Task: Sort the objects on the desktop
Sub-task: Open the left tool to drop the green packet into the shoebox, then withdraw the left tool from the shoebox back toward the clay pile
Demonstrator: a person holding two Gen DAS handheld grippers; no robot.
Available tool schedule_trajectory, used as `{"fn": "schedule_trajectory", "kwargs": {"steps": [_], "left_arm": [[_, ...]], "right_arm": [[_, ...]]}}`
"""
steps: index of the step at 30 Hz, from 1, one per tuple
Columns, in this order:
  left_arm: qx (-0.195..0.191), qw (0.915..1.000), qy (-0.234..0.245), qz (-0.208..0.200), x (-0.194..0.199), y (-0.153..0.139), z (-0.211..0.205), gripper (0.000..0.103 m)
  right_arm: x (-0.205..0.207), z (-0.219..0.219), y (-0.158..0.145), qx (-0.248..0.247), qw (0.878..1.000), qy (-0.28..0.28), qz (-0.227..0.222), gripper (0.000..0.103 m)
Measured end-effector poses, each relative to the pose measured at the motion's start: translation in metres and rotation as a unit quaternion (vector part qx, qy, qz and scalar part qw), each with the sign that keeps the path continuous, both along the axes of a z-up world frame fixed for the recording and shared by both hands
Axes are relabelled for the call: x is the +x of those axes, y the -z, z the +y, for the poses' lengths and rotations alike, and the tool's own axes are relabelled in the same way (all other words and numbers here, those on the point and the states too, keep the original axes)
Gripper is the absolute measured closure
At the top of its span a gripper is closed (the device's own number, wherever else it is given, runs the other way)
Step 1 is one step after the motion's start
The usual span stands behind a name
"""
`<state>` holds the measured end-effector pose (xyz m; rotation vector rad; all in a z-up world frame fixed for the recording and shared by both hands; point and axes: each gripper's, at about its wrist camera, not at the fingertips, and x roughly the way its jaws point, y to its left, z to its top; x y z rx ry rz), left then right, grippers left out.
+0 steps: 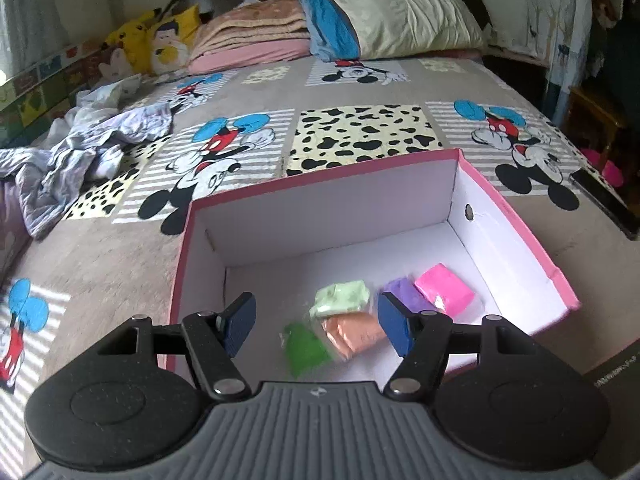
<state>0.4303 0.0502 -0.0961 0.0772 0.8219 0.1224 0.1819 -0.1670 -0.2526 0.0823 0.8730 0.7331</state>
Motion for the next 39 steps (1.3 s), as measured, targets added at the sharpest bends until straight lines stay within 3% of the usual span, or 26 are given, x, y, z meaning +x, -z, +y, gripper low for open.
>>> {"fn": "schedule_trajectory", "kwargs": {"steps": [18,39], "left_arm": [[-0.001,0.9997,-0.007,-0.023,-0.067,-0.026,-0.003,0.036],[0.002,0.9985,0.011,-0.054,-0.137,-0.034,-0.001,0.036]], "right_arm": [[-0.002,0.009,-0.007,-0.022,1.0,0.006,-0.005,0.091],[-0.012,-0.001,-0.033,0.021,1.0,0.009,-0.011,0.095]]}}
